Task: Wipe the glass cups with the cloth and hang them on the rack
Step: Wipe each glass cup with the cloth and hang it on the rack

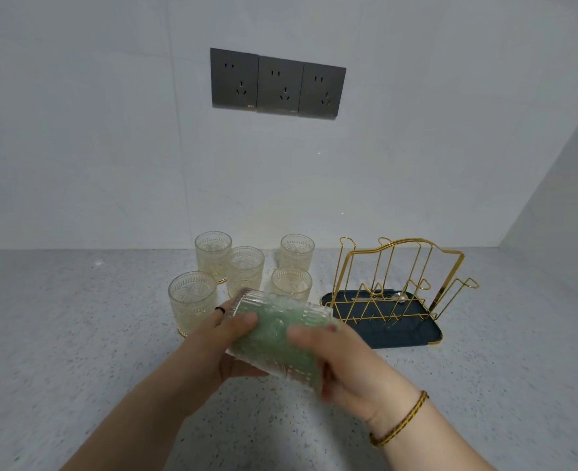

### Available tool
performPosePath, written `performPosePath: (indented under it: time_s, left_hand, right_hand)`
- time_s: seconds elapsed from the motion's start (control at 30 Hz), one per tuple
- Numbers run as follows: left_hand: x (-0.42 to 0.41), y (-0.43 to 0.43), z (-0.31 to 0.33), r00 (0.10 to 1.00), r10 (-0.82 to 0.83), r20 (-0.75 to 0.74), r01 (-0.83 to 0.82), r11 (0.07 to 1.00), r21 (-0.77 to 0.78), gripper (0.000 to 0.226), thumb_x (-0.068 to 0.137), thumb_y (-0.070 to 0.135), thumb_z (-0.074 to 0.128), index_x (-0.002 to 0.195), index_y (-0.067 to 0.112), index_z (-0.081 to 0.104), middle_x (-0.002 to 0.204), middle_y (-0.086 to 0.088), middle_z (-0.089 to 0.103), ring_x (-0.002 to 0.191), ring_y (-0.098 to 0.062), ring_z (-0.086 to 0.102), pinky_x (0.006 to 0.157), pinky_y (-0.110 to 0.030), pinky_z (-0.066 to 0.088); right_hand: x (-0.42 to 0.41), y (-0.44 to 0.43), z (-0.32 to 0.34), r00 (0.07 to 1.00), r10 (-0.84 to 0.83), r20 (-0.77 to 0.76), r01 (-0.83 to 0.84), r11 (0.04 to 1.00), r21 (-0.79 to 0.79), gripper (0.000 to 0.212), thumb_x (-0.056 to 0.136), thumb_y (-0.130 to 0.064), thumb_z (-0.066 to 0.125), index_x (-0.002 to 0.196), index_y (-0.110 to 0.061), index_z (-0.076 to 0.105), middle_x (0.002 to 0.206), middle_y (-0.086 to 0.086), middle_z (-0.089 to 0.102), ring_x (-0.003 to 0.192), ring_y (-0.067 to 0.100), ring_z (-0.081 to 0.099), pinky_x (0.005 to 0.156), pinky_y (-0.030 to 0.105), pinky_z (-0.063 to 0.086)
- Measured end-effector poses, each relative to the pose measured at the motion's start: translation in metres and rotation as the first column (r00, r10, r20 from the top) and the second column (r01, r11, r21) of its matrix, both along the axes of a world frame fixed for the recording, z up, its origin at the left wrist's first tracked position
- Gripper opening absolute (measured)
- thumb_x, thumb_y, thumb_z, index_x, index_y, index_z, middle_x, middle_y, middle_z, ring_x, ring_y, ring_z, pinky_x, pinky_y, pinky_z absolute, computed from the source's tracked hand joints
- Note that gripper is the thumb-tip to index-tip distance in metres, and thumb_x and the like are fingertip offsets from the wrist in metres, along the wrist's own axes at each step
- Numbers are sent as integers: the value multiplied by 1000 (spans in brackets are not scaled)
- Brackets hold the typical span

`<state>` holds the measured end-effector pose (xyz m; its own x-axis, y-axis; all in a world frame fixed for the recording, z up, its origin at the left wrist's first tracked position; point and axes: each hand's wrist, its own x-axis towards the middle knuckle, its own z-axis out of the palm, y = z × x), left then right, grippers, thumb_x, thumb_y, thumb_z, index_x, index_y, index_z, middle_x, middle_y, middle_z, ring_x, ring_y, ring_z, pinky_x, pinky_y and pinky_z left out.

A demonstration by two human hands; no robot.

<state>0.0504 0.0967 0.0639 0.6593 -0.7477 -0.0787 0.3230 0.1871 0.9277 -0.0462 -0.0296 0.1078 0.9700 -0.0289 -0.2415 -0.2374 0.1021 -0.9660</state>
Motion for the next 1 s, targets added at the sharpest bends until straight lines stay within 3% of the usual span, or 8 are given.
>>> performPosePath:
  time_s: [0.13, 0.3, 0.43, 0.53, 0.67, 0.8, 0.9, 1.0]
  left_hand:
    - [-1, -1, -5, 994, 15, -113, -4, 995, 100, 46, 59, 39, 63, 94, 10, 65, 89, -15, 73, 74, -27, 70, 66, -41, 58]
    - [2, 5, -2, 997, -73, -20, 74, 997, 2, 75, 38, 46, 87, 105, 21, 64, 105, -12, 71, 92, -29, 69, 73, -40, 60]
    - [3, 3, 1, 999, 9, 31, -8, 1000, -25, 84, 30, 42, 88, 106, 25, 58, 92, -3, 75, 79, -22, 72, 60, -33, 60]
    - [1, 0, 4, 999, 45, 7, -45, 999, 21, 40, 59, 22, 75, 97, 18, 62, 82, -5, 75, 68, -22, 70, 57, -35, 59]
    - [2, 2, 0, 994, 63, -95, -56, 996, 70, 50, 61, 39, 60, 104, 14, 62, 100, -16, 72, 73, -27, 71, 61, -40, 59]
    - [3, 9, 3, 1000, -23, 3, 23, 999, -27, 66, 45, 48, 85, 102, 21, 67, 104, -13, 71, 88, -30, 70, 68, -40, 60]
    - [6, 12, 3, 997, -48, 67, 50, 998, -27, 99, 22, 49, 90, 112, 25, 57, 105, -11, 71, 89, -33, 69, 69, -43, 60]
    - [0, 6, 10, 999, -3, 43, 3, 1000, -21, 58, 48, 37, 82, 99, 18, 62, 87, -10, 75, 71, -24, 71, 59, -36, 59]
  right_hand:
    - [-3, -1, 3, 949, 295, 106, -169, 766, -620, 38, 85, 1, 49, 80, -37, 47, 60, -17, 50, 48, -12, 48, 46, 7, 36]
    - [2, -8, -9, 998, 4, 59, -4, 1000, -16, 35, 65, -13, 68, 99, -11, 63, 90, 26, 63, 71, 37, 59, 63, 41, 49]
    - [5, -2, -5, 990, -112, -84, 139, 859, 492, 47, 57, -12, 61, 102, 1, 61, 92, 19, 65, 77, 30, 63, 66, 30, 52]
    - [3, 7, 5, 998, -67, -4, 67, 998, 13, 12, 76, 0, 60, 79, -12, 61, 82, 20, 64, 69, 31, 64, 55, 25, 45]
    - [1, 8, 7, 955, 260, 141, -118, 772, -624, 27, 86, 2, 48, 109, -12, 53, 75, -15, 46, 55, -11, 49, 51, 6, 39]
    - [1, 3, 4, 994, 47, 96, -32, 988, -150, 17, 80, -2, 60, 89, -17, 61, 66, -1, 59, 45, 3, 51, 43, 20, 42]
    - [5, -1, 2, 994, -102, -41, 109, 895, 433, 23, 63, -3, 69, 84, -1, 62, 68, 13, 68, 58, 22, 64, 52, 27, 53]
    - [5, 4, 2, 998, -58, -24, 57, 996, -64, 22, 62, -15, 71, 83, -10, 64, 76, 25, 60, 66, 34, 59, 60, 30, 51]
